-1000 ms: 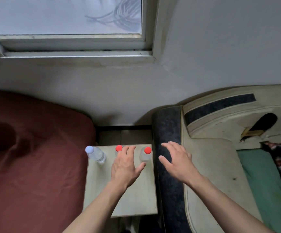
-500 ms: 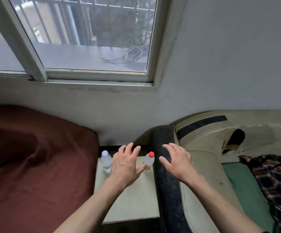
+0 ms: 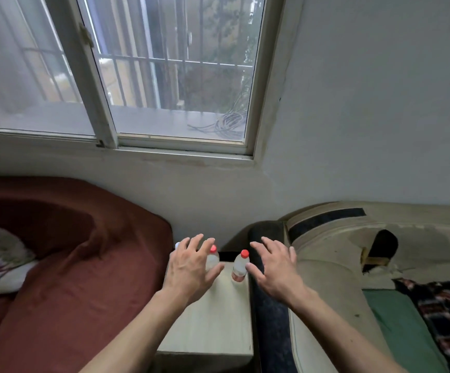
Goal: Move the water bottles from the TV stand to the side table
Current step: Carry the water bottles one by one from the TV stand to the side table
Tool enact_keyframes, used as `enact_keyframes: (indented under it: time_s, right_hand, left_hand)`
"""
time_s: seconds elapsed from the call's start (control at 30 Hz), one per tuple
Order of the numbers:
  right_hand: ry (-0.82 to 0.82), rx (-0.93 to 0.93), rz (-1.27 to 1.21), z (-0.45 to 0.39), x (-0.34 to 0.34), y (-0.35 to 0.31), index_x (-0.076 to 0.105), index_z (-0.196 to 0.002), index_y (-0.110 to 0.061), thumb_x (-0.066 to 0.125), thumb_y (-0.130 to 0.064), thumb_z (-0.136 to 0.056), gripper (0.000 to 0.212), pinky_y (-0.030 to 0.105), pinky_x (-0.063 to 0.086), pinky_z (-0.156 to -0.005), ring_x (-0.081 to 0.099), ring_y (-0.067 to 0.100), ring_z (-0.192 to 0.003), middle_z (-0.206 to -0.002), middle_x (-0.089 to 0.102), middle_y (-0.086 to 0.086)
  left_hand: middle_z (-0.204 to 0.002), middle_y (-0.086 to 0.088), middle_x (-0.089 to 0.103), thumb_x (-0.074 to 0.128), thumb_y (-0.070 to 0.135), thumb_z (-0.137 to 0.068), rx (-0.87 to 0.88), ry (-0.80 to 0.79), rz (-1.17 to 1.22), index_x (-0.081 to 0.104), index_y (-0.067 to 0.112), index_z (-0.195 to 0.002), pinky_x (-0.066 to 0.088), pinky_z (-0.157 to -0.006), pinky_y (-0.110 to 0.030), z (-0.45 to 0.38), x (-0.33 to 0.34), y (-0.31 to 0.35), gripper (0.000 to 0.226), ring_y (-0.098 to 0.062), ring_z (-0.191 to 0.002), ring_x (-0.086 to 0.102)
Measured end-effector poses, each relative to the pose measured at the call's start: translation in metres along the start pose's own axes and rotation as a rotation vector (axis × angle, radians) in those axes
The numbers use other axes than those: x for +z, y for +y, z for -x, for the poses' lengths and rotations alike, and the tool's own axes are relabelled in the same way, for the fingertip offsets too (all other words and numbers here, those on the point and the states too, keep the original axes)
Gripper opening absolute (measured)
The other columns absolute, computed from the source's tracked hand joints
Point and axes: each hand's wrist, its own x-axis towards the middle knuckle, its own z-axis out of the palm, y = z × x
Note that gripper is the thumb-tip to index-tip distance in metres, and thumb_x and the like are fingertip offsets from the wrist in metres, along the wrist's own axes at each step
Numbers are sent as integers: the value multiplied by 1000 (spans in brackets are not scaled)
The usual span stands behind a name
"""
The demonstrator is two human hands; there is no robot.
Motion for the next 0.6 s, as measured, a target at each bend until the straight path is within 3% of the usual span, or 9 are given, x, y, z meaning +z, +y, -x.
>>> enact_keyframes:
  time_s: [0.2, 0.4, 0.6]
  right_hand:
    - [-35, -87, -68, 45, 9, 14, 29, -150, -36, 41, -57, -95, 60, 58, 4, -118, 13, 26, -149, -162, 20, -3]
    - [-76, -206, -118, 91, 32, 12, 34, -144, -36, 44, -53, -95, 52, 58, 9, -118, 22, 22, -144, -157, 28, -4]
    - [-95, -380, -76, 122, 42, -35, 35, -145, -35, 41, -56, -95, 55, 55, 16, -116, 24, 23, -144, -156, 30, -4]
  left_hand:
    - [-141, 3, 54, 35, 71, -80, -83, -21, -34, 54, 30, -135, 52, -92, -43, 58, -12, 25, 72, -26, -128, 51]
    - [-137, 2, 57, 67, 57, -82, -193, -40, -79, 56, 29, -133, 51, -92, -45, 138, -20, 41, 60, -28, -124, 53]
    - [-150, 1, 46, 54, 62, -86, -400, 1, -80, 50, 30, -142, 43, -102, -45, 205, -60, 31, 65, -26, -137, 42]
